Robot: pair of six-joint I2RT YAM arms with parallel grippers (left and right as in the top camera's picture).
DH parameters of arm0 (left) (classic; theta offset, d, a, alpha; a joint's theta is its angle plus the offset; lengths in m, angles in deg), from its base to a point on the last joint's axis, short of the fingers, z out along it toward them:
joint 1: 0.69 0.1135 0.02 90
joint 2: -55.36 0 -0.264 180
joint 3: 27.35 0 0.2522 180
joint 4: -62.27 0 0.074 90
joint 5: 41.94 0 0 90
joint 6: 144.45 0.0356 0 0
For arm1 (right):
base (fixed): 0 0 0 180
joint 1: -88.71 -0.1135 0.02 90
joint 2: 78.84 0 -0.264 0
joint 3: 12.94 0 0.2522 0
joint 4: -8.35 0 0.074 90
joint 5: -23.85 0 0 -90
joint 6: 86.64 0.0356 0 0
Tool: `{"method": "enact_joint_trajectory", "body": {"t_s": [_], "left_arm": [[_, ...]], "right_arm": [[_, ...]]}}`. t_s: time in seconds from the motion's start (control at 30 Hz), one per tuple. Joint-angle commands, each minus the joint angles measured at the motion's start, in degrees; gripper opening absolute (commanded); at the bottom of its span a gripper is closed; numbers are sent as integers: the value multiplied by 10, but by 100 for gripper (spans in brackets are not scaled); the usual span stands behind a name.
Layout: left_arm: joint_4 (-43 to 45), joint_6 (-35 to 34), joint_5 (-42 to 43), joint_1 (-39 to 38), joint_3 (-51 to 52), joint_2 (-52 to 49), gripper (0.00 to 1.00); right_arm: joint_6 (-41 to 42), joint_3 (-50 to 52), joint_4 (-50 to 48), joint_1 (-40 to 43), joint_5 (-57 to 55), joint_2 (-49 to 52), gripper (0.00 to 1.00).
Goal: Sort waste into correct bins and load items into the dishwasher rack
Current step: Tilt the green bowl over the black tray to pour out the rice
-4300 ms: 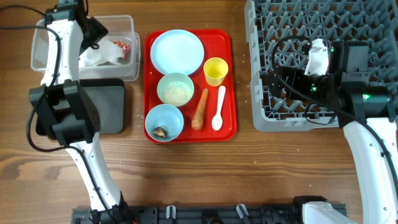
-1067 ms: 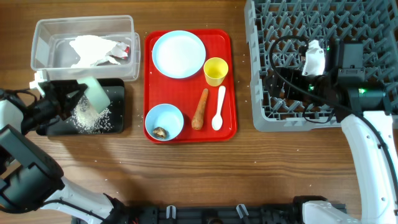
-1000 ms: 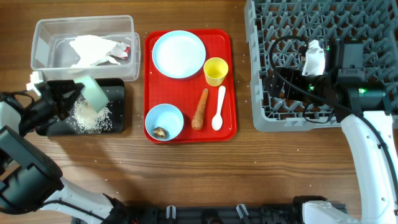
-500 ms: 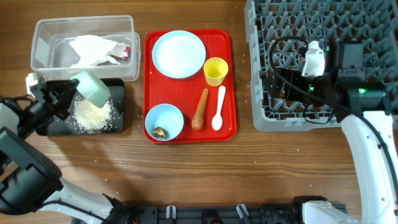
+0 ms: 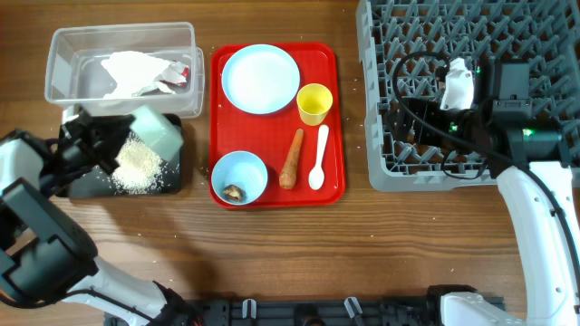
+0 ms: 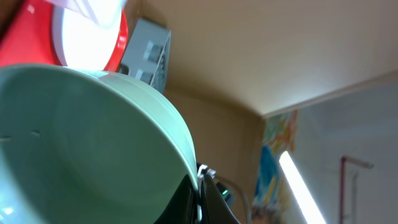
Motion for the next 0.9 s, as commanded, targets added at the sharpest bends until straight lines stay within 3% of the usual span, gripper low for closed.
{"method": "enact_joint_trajectory", "body": {"t_s": [0.0,0.07,0.17,0.23,0.47,0.53,0.57,0.6,0.87], "left_arm": [[-1,59,-5,-68,-32,59,4],[1,59,-91,-74,-50,83,4],[-50,6,17,-30,-49,86,4],[-64,-35,17,-3,-50,86,4],[-29,2,17,7,-50,86,4],[-8,-81,17,42,-50,86,4],[-84,-59,17,45,-50,95,4],[-101,28,13,40,-50,111,4],[-79,42,10,4,-50,131,4]], "right_arm": [[-3,-9,-6,1,0,6,100],[-3,-9,0,1,0,6,100],[-3,-9,2,1,0,7,100],[-3,-9,4,1,0,7,100],[-3,-9,6,1,0,7,100],[-3,-9,9,1,-1,7,100],[-3,-9,10,1,-5,7,100],[-2,-9,11,1,-9,7,100],[-2,-9,8,1,-9,7,100]]}}
